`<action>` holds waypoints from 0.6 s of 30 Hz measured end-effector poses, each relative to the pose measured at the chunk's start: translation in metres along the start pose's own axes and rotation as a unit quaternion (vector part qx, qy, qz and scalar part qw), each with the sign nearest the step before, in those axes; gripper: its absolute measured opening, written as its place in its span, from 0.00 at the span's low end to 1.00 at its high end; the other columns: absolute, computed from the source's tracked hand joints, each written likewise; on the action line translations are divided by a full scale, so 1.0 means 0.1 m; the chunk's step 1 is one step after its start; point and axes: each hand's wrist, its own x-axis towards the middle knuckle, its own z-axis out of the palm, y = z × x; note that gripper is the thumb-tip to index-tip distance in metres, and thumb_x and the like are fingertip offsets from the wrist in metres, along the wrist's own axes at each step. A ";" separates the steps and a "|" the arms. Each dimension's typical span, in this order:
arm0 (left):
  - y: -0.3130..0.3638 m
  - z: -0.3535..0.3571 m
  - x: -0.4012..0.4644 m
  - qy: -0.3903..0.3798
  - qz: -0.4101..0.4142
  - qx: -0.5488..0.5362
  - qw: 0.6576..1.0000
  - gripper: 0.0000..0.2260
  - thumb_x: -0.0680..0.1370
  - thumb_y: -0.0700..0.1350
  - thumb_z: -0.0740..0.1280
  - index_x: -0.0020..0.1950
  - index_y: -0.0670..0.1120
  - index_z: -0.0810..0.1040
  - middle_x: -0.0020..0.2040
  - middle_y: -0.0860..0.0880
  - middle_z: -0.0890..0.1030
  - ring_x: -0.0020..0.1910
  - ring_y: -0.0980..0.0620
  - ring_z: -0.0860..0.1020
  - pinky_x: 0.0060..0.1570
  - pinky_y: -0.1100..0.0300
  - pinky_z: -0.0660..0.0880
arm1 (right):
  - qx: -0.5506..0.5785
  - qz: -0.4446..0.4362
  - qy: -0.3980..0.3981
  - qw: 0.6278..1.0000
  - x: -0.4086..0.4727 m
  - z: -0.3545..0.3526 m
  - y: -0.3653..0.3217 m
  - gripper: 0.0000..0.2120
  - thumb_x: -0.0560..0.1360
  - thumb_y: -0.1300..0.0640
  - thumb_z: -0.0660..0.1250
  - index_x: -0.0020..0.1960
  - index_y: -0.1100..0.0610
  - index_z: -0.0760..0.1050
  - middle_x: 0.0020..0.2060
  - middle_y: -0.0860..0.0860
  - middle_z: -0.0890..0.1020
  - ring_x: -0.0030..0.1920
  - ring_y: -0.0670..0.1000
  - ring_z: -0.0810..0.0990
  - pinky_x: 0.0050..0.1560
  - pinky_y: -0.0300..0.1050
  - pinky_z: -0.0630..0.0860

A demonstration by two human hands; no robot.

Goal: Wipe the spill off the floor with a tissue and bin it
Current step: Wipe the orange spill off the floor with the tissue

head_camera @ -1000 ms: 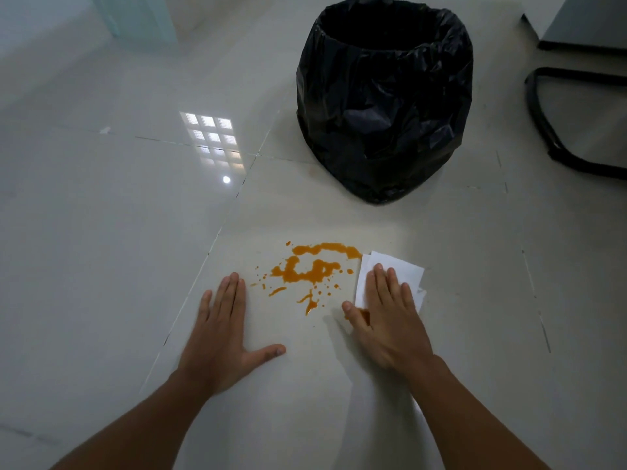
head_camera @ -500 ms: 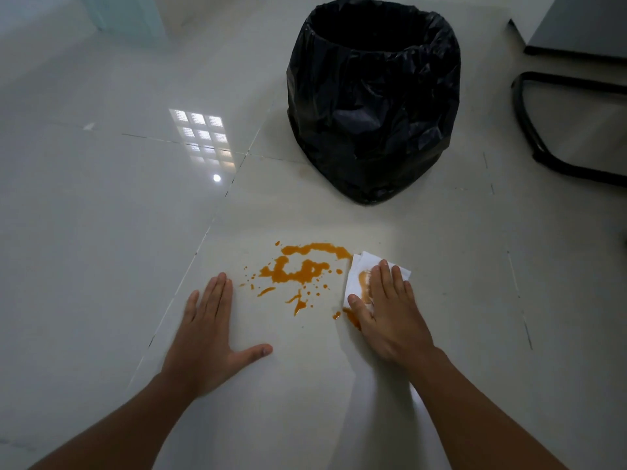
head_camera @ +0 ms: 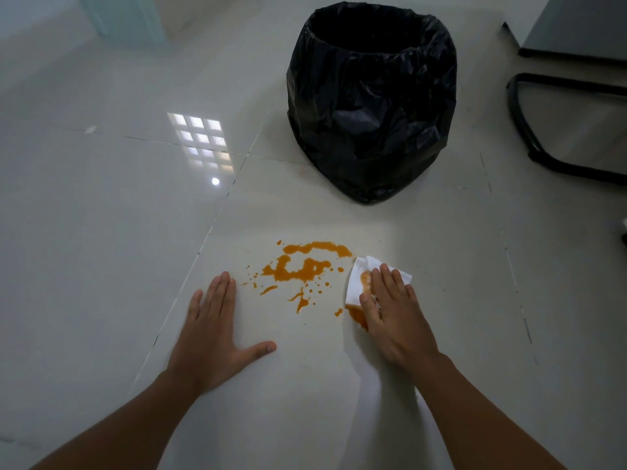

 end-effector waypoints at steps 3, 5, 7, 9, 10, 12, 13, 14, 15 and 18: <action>0.00 0.00 -0.01 -0.002 0.000 0.003 1.000 0.59 0.67 0.83 0.50 0.81 0.39 0.48 0.82 0.43 0.47 0.81 0.48 0.45 0.78 0.45 0.46 | 0.022 0.030 0.019 0.999 -0.11 0.08 -0.10 0.29 0.82 0.43 0.42 0.80 0.52 0.44 0.79 0.46 0.45 0.77 0.43 0.39 0.76 0.44 0.36; 0.00 -0.01 -0.01 -0.004 0.002 0.001 1.000 0.59 0.67 0.83 0.49 0.81 0.38 0.48 0.82 0.43 0.47 0.81 0.48 0.45 0.78 0.44 0.46 | 0.035 0.045 0.026 0.998 -0.19 0.12 -0.16 0.27 0.83 0.46 0.45 0.80 0.52 0.45 0.79 0.46 0.46 0.78 0.44 0.41 0.76 0.44 0.37; 0.00 -0.01 -0.01 -0.002 0.003 0.001 1.000 0.59 0.67 0.83 0.49 0.81 0.38 0.47 0.82 0.43 0.47 0.81 0.48 0.45 0.78 0.45 0.46 | 0.051 0.061 0.044 0.996 -0.30 0.16 -0.22 0.27 0.83 0.49 0.47 0.80 0.53 0.46 0.79 0.47 0.48 0.78 0.44 0.42 0.76 0.44 0.38; -0.01 -0.01 -0.02 -0.002 0.002 -0.003 1.000 0.59 0.67 0.83 0.50 0.81 0.38 0.47 0.82 0.43 0.47 0.81 0.48 0.45 0.78 0.45 0.46 | 0.074 0.078 0.054 0.993 -0.38 0.20 -0.31 0.28 0.83 0.52 0.50 0.80 0.55 0.45 0.79 0.48 0.47 0.78 0.46 0.42 0.76 0.44 0.38; -0.01 -0.01 -0.02 0.000 0.003 -0.004 1.000 0.59 0.67 0.83 0.50 0.81 0.38 0.48 0.82 0.43 0.48 0.81 0.48 0.45 0.78 0.45 0.46 | 0.084 0.089 0.053 0.991 -0.42 0.21 -0.36 0.29 0.82 0.54 0.51 0.80 0.55 0.44 0.79 0.49 0.46 0.78 0.47 0.41 0.76 0.44 0.38; -0.02 -0.01 -0.01 0.000 0.005 -0.001 1.000 0.59 0.67 0.83 0.51 0.81 0.38 0.50 0.82 0.42 0.50 0.81 0.47 0.48 0.78 0.45 0.47 | 0.106 0.108 0.044 0.988 -0.49 0.25 -0.49 0.31 0.81 0.57 0.52 0.80 0.56 0.42 0.79 0.50 0.45 0.78 0.50 0.40 0.77 0.45 0.40; -0.01 -0.01 -0.01 -0.002 0.005 -0.002 1.000 0.59 0.67 0.82 0.51 0.81 0.37 0.51 0.82 0.42 0.51 0.81 0.47 0.49 0.77 0.45 0.47 | 0.122 0.114 0.034 0.985 -0.52 0.26 -0.56 0.31 0.81 0.58 0.53 0.80 0.56 0.43 0.79 0.50 0.45 0.79 0.50 0.41 0.77 0.45 0.42; -0.01 0.00 -0.01 0.000 0.003 -0.003 1.000 0.59 0.67 0.82 0.52 0.80 0.37 0.53 0.82 0.41 0.53 0.81 0.46 0.51 0.77 0.45 0.47 | 0.137 0.119 0.028 0.983 -0.55 0.26 -0.61 0.31 0.80 0.59 0.54 0.80 0.55 0.45 0.80 0.50 0.48 0.79 0.51 0.44 0.77 0.45 0.47; -0.02 0.00 0.00 0.005 0.003 -0.003 1.000 0.58 0.67 0.82 0.52 0.80 0.37 0.54 0.82 0.41 0.54 0.81 0.46 0.52 0.77 0.46 0.47 | 0.153 0.120 0.029 0.981 -0.56 0.24 -0.66 0.30 0.79 0.59 0.54 0.79 0.55 0.51 0.79 0.51 0.54 0.78 0.52 0.51 0.75 0.46 0.54; -0.05 0.00 0.00 0.003 0.013 -0.011 1.000 0.58 0.67 0.82 0.52 0.80 0.38 0.53 0.82 0.42 0.53 0.81 0.48 0.50 0.77 0.48 0.45 | 0.166 0.089 0.137 0.973 -0.58 0.14 -0.63 0.10 0.80 0.57 0.57 0.59 0.50 0.73 0.52 0.52 0.82 0.54 0.57 0.80 0.47 0.46 0.74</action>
